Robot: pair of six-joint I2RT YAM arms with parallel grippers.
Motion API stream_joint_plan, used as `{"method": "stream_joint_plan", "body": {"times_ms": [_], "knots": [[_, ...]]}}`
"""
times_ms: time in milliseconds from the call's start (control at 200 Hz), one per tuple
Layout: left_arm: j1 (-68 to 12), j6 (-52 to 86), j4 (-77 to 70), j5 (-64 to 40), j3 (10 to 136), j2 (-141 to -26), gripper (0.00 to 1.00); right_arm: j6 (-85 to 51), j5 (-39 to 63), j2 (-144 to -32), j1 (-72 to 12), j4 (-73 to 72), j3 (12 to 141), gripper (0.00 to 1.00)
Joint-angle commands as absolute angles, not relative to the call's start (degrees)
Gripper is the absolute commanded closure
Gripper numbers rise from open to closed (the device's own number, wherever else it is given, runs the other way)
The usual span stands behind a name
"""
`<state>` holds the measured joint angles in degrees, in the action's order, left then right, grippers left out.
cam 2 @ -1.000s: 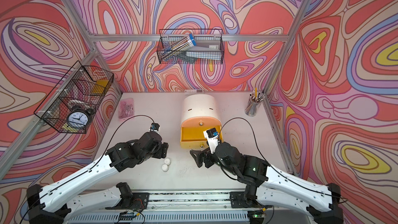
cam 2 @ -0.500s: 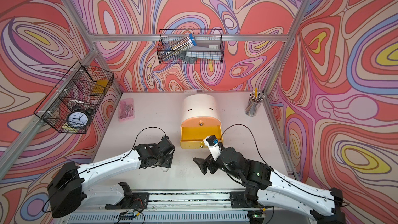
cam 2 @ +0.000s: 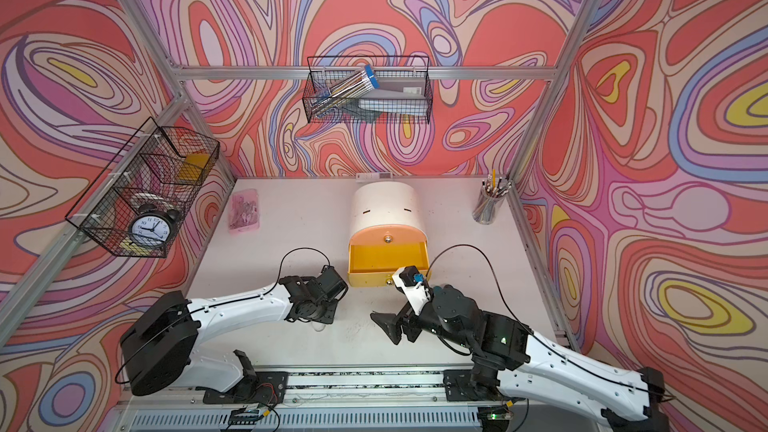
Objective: Put the paint cans in the drawer according to color
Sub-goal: Pick up the paint can at the center of the board, then place the paint can in the drawer.
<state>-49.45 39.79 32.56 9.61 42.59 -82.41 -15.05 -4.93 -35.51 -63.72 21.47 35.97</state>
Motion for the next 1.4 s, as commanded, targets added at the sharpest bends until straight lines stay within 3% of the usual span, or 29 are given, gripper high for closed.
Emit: {"method": "stream_joint_plan", "body": {"times_ms": [0, 220, 411, 571, 916, 1392], "knots": [[-49.13, 39.25, 31.78, 12.24, 42.98, -82.43, 0.76, -14.67, -5.24, -34.95, -63.98, 21.18, 35.46, 0.02], [-48.80, 36.58, 43.44, 20.68, 48.44, -73.49, 0.78, -15.13, -8.70, -35.11, -63.98, 22.74, 36.24, 0.02], [-48.88, 31.68, 54.12, 18.36, 68.10, -67.15, 0.78, -17.28, -17.63, -32.68, -64.03, 26.20, 37.10, 0.02], [-49.73, 29.59, 48.86, 10.76, 80.67, -71.95, 0.78, -18.89, -23.25, -29.14, -63.97, 28.27, 36.83, 0.02], [-50.62, 27.98, 41.76, 6.89, 86.85, -87.98, 0.77, -21.31, -25.72, -22.17, -63.99, 31.67, 35.81, 0.02], [-51.84, 29.40, 43.43, 8.88, 85.07, -91.52, 0.44, -21.09, -24.43, -23.20, -63.98, 30.99, 35.22, 0.02]]}}
